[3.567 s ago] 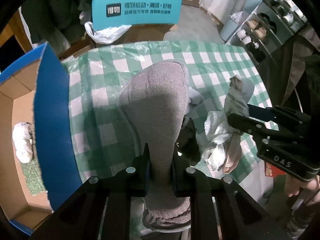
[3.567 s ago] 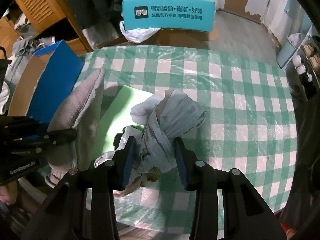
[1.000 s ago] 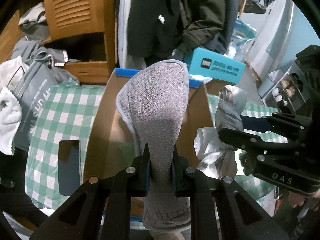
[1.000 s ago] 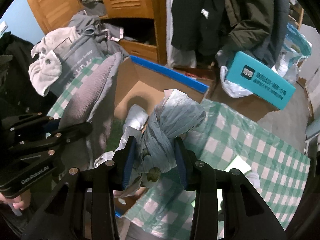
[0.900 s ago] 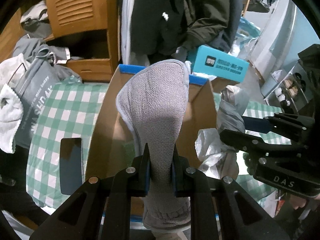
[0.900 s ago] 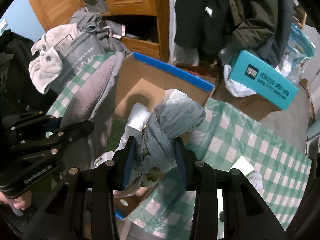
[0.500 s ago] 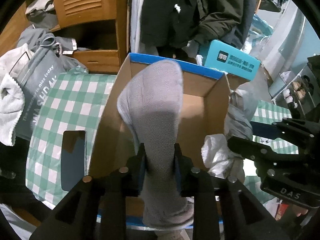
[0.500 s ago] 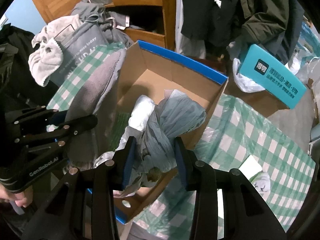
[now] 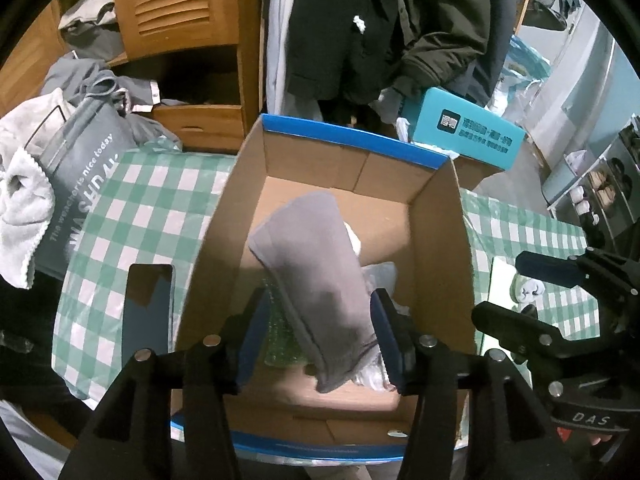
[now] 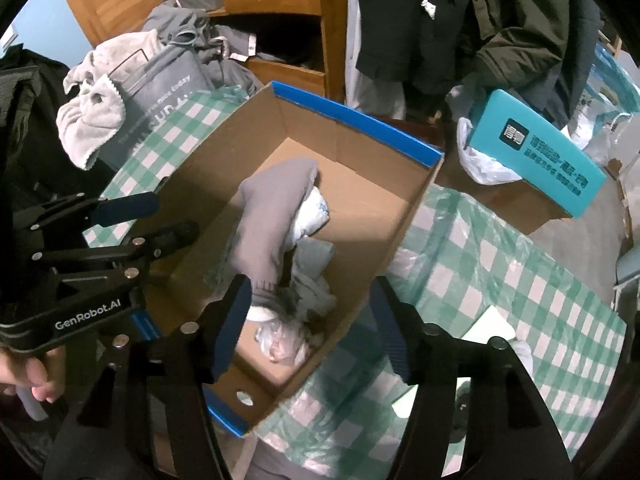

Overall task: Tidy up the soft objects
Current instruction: 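Release the slipper and sock bundle into the box and withdraw both grippers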

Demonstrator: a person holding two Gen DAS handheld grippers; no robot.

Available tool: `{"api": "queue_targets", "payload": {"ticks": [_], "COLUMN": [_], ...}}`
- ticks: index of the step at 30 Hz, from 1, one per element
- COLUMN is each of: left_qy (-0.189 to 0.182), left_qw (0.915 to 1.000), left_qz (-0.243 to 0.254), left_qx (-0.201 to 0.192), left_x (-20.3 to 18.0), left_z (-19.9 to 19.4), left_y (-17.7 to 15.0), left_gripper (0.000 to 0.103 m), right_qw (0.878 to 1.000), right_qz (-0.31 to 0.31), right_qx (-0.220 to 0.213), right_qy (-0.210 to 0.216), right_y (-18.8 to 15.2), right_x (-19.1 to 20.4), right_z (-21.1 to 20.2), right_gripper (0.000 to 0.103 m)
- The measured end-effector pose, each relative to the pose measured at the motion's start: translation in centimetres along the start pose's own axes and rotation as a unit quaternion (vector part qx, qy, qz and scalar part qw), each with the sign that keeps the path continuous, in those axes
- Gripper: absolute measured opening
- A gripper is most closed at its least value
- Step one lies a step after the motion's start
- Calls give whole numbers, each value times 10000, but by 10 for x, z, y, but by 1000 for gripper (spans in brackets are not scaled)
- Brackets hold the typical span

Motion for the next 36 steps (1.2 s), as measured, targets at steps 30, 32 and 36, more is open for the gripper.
{"api": "queue_targets", "payload": {"ticks": [30,32,36], "left_qy": [-330,-334,-347], "left_qw": [9946,9940,9917], "left_qz": [882,938,1115], "left_qx": [430,458,531], "left_x": [-119,-125,-142], "left_z": [38,40,46], "left_y": [-11,-12,-15], "left_gripper": [57,57,57], "right_qw": [9939,9931,9908], "right_qz": [1000,1066,1236], "right_qx": [219,226,244], "right_qy": [-414,-434,-490], "right_y": [-77,-82,-92], "right_x": [-121,-128,-146], "right_z": [-6,-7,-8], "right_gripper": [73,73,73]}}
Point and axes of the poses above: each gripper's, at about its wrist camera, not at the fingertips, and z roughly the way its jaws point, x to its left, y to its top, the point moved 8 cm from there along z, roughly the way its jaws point, and after that the axes turned 12 degrees about -y, right-handed, at the moved point
